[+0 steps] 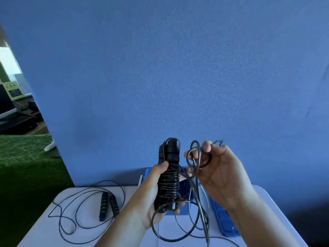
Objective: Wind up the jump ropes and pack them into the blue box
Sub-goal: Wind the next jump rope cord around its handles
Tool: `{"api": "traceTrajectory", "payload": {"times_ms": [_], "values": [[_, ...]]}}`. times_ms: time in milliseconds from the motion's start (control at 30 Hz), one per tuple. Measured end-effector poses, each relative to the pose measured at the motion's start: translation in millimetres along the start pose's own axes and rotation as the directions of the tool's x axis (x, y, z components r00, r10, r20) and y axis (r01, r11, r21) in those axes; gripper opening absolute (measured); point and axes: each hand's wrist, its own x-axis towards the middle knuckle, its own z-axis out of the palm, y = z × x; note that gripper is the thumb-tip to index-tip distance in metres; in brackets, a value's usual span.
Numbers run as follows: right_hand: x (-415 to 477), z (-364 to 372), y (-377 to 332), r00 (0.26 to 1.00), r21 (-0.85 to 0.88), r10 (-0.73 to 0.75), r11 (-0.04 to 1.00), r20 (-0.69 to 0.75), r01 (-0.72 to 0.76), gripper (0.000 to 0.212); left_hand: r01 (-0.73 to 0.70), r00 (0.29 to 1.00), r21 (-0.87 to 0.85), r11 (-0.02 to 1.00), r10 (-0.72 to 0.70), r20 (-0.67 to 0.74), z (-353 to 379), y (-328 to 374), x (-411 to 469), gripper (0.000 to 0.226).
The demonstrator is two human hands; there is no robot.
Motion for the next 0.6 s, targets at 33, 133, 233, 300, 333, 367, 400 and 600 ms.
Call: {"api": "traceTrajectory", "payload": {"times_ms": [33,133,233,300,333,367,400,600], "values": [[1,-2,0,1.000,-0.022,-0.005,1.000,-0.010,0.005,0.024,0.037,0.997,-0.042,0.998,-0.035,0.065,-4,-5,-5,0.043],[4,-8,-2,0.998,-0.110,-0.038,0.993,-0.054,0.032,0.036,0.075,0.990,-0.142,0.987,-0.057,0.128,-11,-17,-24,0.042],[4,-11,-9,0.994,-0.203,-0.059,0.978,-0.096,0.039,0.040,-0.003,0.996,-0.238,0.971,0.025,0.091,-11,-16,-32,0.039],[4,-13,-15,0.988,-0.289,-0.093,0.956,-0.126,0.053,0.044,-0.064,0.995,-0.291,0.955,0.083,0.051,-16,-10,-27,0.031],[3,-15,-17,0.985,-0.316,-0.103,0.947,-0.137,0.055,0.047,-0.093,0.994,-0.304,0.948,0.105,0.022,-18,-6,-26,0.030],[3,-16,-18,0.984,-0.329,-0.104,0.943,-0.147,0.051,0.049,-0.124,0.992,-0.315,0.941,0.126,-0.013,-22,-4,-24,0.030],[3,-17,-19,0.983,-0.328,-0.101,0.944,-0.154,0.045,0.048,-0.145,0.989,-0.329,0.933,0.140,-0.040,-26,-1,-23,0.030],[6,-28,-19,0.965,-0.258,-0.083,0.966,-0.247,0.017,0.044,-0.222,0.968,-0.362,0.906,0.161,-0.191,-45,15,-20,0.050]]}}
